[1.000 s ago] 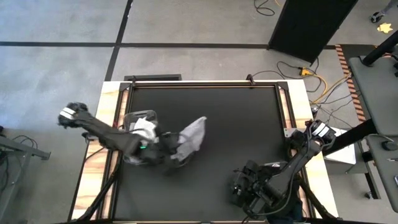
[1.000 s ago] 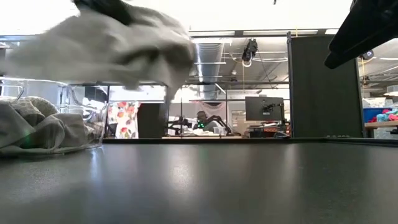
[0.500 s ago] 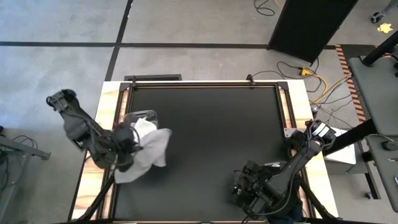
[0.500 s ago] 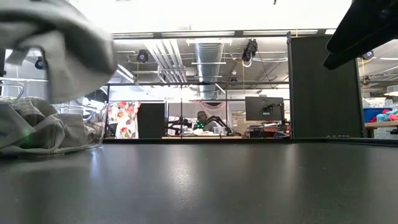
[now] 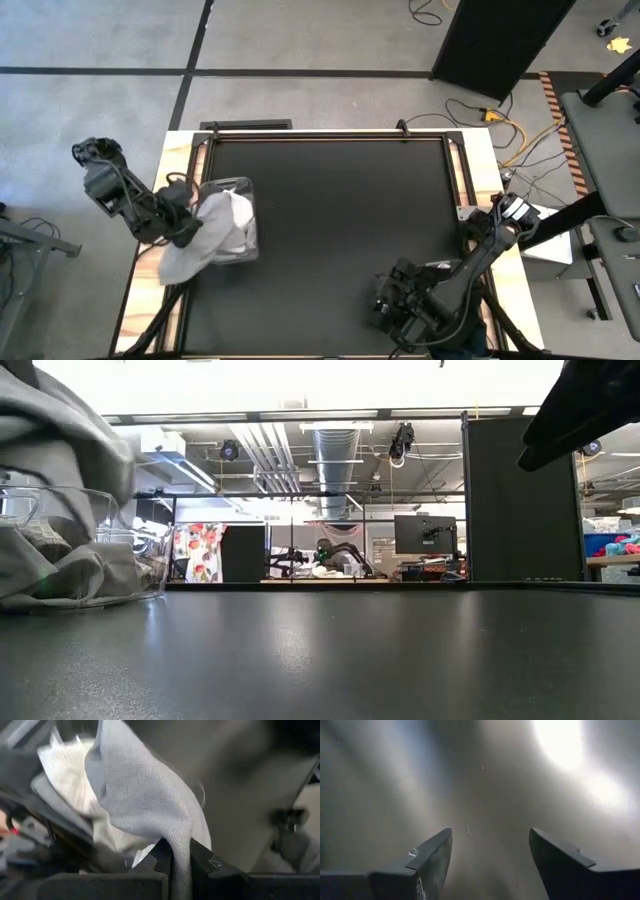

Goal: Sort towels by color in basket
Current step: Put the gray towel into the top transparent bin

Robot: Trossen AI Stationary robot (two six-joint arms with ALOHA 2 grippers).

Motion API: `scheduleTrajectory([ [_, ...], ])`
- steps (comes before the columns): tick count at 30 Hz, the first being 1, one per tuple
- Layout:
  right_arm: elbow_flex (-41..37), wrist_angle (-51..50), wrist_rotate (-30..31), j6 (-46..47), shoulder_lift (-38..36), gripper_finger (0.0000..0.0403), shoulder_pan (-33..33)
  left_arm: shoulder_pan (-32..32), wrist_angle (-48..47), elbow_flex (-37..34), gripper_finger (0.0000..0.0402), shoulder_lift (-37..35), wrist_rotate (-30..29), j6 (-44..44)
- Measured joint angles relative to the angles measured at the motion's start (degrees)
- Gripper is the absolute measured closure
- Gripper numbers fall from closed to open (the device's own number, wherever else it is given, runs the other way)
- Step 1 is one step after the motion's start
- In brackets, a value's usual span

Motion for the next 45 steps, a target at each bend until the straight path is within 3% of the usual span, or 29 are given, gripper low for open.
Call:
scheduleTrajectory([
  [3, 0.0, 0.0, 0.0, -0.5, 0.0, 0.0151, -0.3, 0.1, 0.0, -0.5, 0.0395, -0.3, -3.7, -0.4],
  [6, 0.0, 0.0, 0.0, -0.6, 0.0, 0.0155, -0.4, 1.0, 0.0, -1.8, 0.0395, 0.7, -3.7, -0.7],
  [13, 0.0, 0.0, 0.0, -1.1, 0.0, 0.016, -0.6, 6.0, 1.1, -8.9, 0.0395, 3.4, -0.5, -2.3],
  [18, 0.0, 0.2, 0.1, -2.0, 0.0, 0.0152, -1.0, 13.4, 5.1, -13.5, 0.0395, 4.1, 6.8, -0.4],
  [25, -0.1, 0.7, 0.1, -3.6, 0.0, 0.0145, -1.7, 27.8, 12.0, -14.2, 0.0395, 6.2, 9.6, 15.1],
  [31, -0.1, 1.6, 0.1, -4.5, 0.0, 0.0154, -1.9, 45.0, 15.1, -14.4, 0.0396, 10.3, 12.8, 32.2],
  [36, -0.1, 1.7, 0.1, -4.5, 0.0, 0.0165, -1.9, 56.6, 26.4, -14.4, 0.0396, 14.4, 11.4, 49.0],
  [41, -0.1, 1.7, -0.1, -4.5, 0.0, 0.0166, -1.8, 61.8, 36.2, -14.4, 0.0396, 17.2, 9.3, 58.3],
  [45, -0.1, 1.6, -0.5, -4.5, 0.0, 0.0159, -1.7, 61.3, 34.2, -14.4, 0.0396, 17.6, 7.0, 58.8],
])
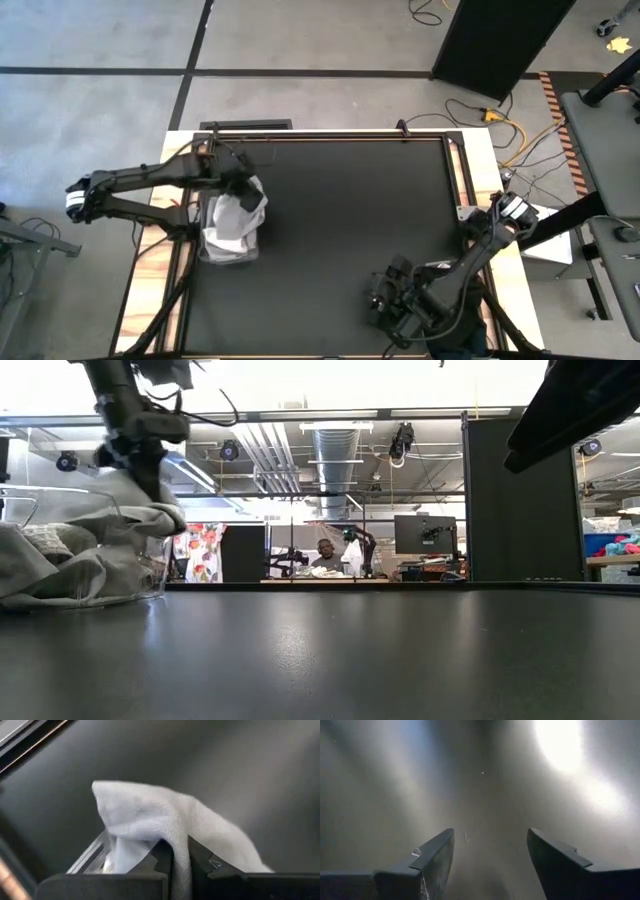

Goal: Sort towels by color in basket
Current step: Put the gray towel into the top transparent bin

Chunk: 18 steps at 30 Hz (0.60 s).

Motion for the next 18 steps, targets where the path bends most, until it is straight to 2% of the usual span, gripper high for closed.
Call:
scheduleTrajectory([
  [5, -0.1, -0.1, 0.0, 0.0, 0.0, 0.0153, 0.4, -5.0, -9.5, 0.0, 0.0396, -1.7, -2.6, -6.7],
  [11, -0.1, -0.1, 0.0, 0.8, 0.0, 0.0155, 0.6, -15.8, -25.9, -0.3, 0.0396, -3.6, -3.2, -23.5],
  [14, -0.1, -0.1, 0.0, 0.9, 0.0, 0.0162, 0.6, -20.2, -26.0, -1.7, 0.0396, -4.2, -0.7, -30.0],
  [18, -0.2, 0.0, 0.0, 1.0, 0.0, 0.0169, 0.6, -23.3, -17.6, -6.2, 0.0396, -3.9, 7.1, -32.6],
])
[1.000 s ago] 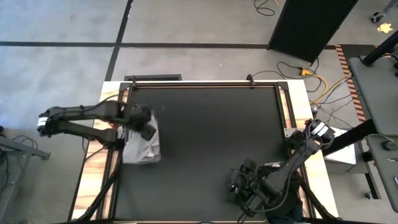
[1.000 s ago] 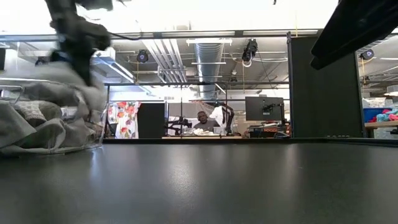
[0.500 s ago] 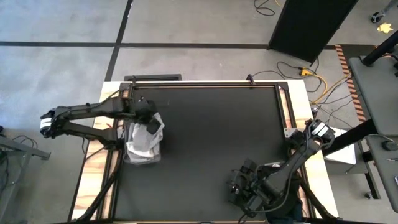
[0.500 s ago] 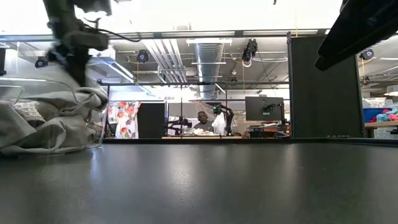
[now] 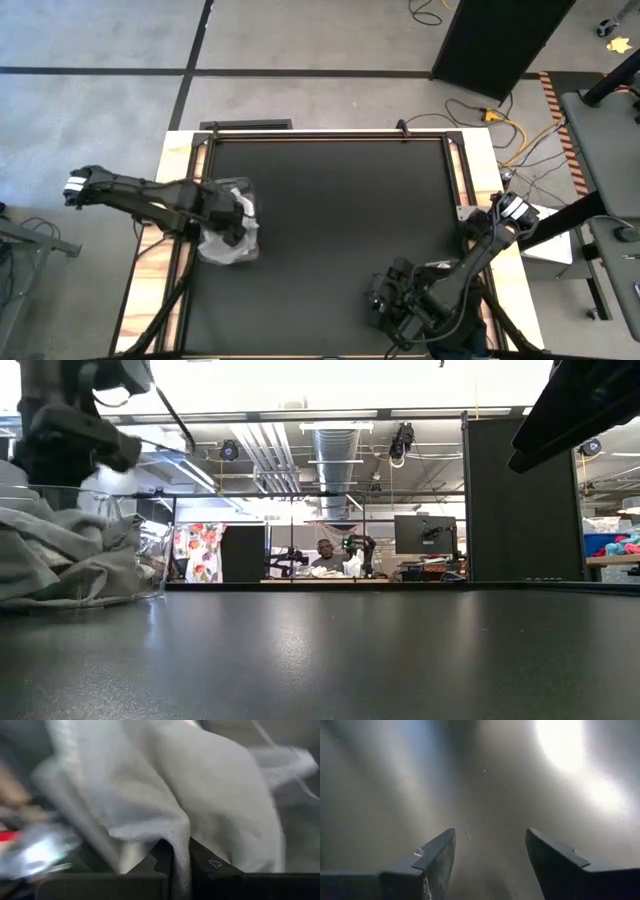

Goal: Sort towels by color in basket
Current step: Put the gray towel into the top transparent bin

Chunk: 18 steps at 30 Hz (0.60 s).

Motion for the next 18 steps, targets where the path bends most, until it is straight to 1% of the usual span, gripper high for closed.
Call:
scheduleTrajectory([
  [3, 0.0, 0.0, 0.0, 0.0, 0.0, 0.0172, 0.0, 0.1, 8.9, -4.2, 0.0396, 1.0, 4.6, 2.2],
  [5, 0.0, 0.0, 0.0, -0.2, 0.0, 0.0172, 0.0, 0.8, 13.6, -6.4, 0.0396, 2.0, 4.2, 5.9],
  [6, 0.0, 0.0, 0.0, -0.5, 0.0, 0.0171, 0.0, 1.3, 15.0, -7.0, 0.0396, 2.3, 2.8, 7.8],
  [8, 0.0, 0.0, 0.0, -0.8, 0.0, 0.0168, 0.0, 2.6, 16.6, -7.7, 0.0395, 2.9, -2.3, 10.0],
  [12, 0.0, 0.0, 0.0, -1.0, 0.0, 0.016, 0.0, 6.4, 16.5, -7.7, 0.039, 3.0, -11.6, 11.9],
  [14, 0.0, 0.0, 0.0, -1.0, 0.0, 0.0157, 0.0, 8.3, 16.4, -7.8, 0.0389, 3.0, -13.3, 13.9],
  [18, 0.0, 0.0, 0.0, -1.0, 0.0, 0.0152, 0.0, 11.0, 16.8, -10.0, 0.039, 3.2, -13.4, 19.7],
])
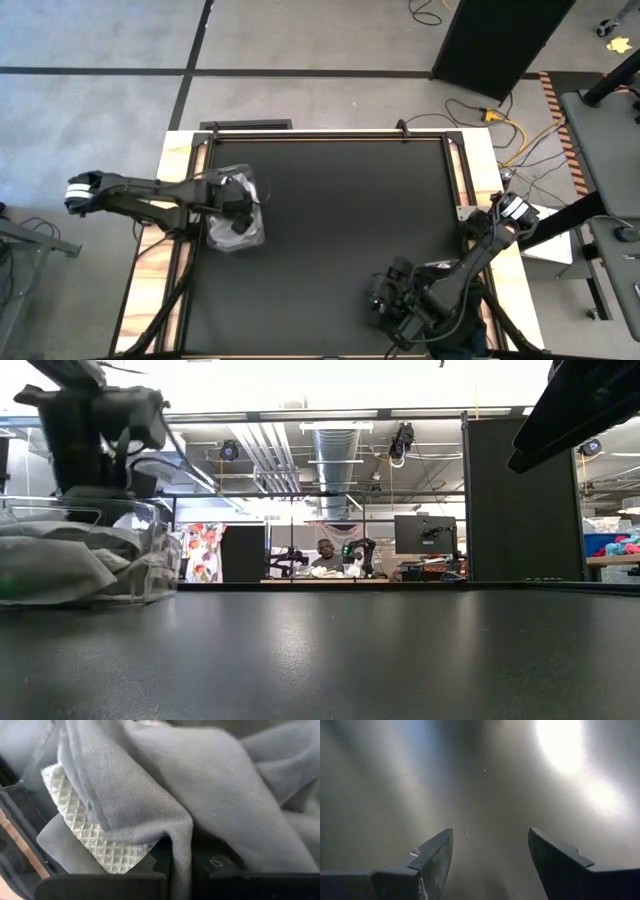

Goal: Sort towels by color in basket
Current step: Put the gray towel into the top transparent bin

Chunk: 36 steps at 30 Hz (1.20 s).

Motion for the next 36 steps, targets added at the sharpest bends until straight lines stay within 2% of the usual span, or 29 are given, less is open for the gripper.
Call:
scheduleTrajectory([
  [4, 0.0, 0.0, 0.0, 0.0, 0.0, 0.0153, 0.0, 0.3, 0.9, -4.0, 0.039, 0.0, 0.1, 1.8],
  [11, 0.0, 0.0, 0.0, 0.0, 0.0, 0.0166, 0.0, 0.2, 1.0, -6.4, 0.0388, 0.0, 2.0, -4.2],
  [14, 0.0, 0.1, 0.0, 0.1, 0.0, 0.0167, 0.0, 0.2, 0.3, -6.1, 0.037, 0.1, 2.4, -4.1],
  [17, 0.0, 0.1, 0.0, 0.9, 0.0, 0.0163, 0.0, 0.2, -1.4, -4.8, 0.0334, 0.1, 3.2, -3.2],
  [22, 0.0, 0.1, 0.0, 1.2, 0.0, 0.0152, 0.0, 0.1, -7.2, 0.8, 0.0262, 0.1, 3.5, -2.0],
  [27, 0.0, 0.1, 0.0, 1.3, 0.0, 0.0145, 0.0, 0.0, -17.1, 11.0, 0.0206, 0.3, 4.5, -1.0],
  [31, 0.0, 0.1, 0.1, 1.0, 0.0, 0.0147, 0.0, -0.1, -20.8, 20.1, 0.019, 0.0, -0.1, -2.7],
  [33, 0.0, 0.1, 0.2, 0.9, 0.0, 0.0152, 0.0, -0.6, -18.4, 23.1, 0.019, -0.3, -1.9, -3.6],
  [36, 0.0, 0.1, 0.4, 1.0, 0.0, 0.016, 0.0, -1.7, -13.1, 24.2, 0.0199, -0.4, -0.6, -2.5],
])
